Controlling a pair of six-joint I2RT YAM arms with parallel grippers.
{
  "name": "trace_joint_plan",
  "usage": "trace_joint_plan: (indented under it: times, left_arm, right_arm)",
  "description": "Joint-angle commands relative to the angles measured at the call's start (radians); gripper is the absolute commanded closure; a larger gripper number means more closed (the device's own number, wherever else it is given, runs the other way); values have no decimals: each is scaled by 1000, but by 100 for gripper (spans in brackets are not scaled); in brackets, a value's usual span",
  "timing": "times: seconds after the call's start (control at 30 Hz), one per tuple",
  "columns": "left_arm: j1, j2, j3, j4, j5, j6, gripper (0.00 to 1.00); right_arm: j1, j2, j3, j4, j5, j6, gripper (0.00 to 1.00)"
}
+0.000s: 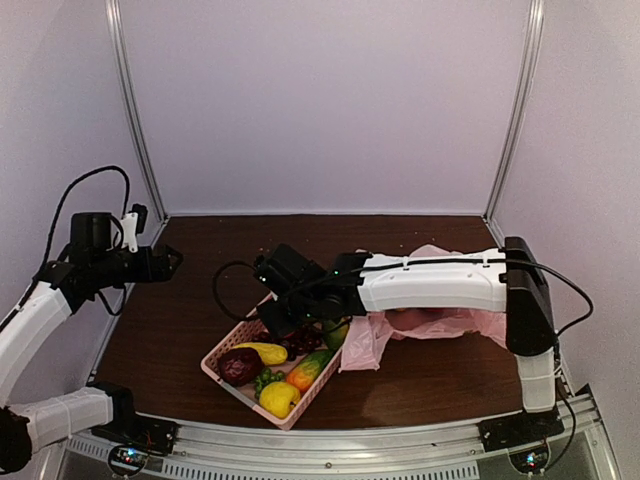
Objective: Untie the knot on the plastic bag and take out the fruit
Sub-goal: Place the fake fruit in the bin.
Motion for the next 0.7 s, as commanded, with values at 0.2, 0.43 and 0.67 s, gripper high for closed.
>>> trace_joint_plan:
  times: [0.2, 0.43, 0.67]
  left_arm:
    - [8, 19, -15, 42, 0, 14, 3]
    - [8, 27, -13, 41, -12, 16, 3]
    - [8, 34, -15, 43, -6, 19, 3]
  right_arm:
    - [-37, 91, 68, 36, -36, 13, 51]
    - [-49, 134, 114, 45, -70, 1, 37]
    - [-50, 131, 131, 45, -85, -31, 17]
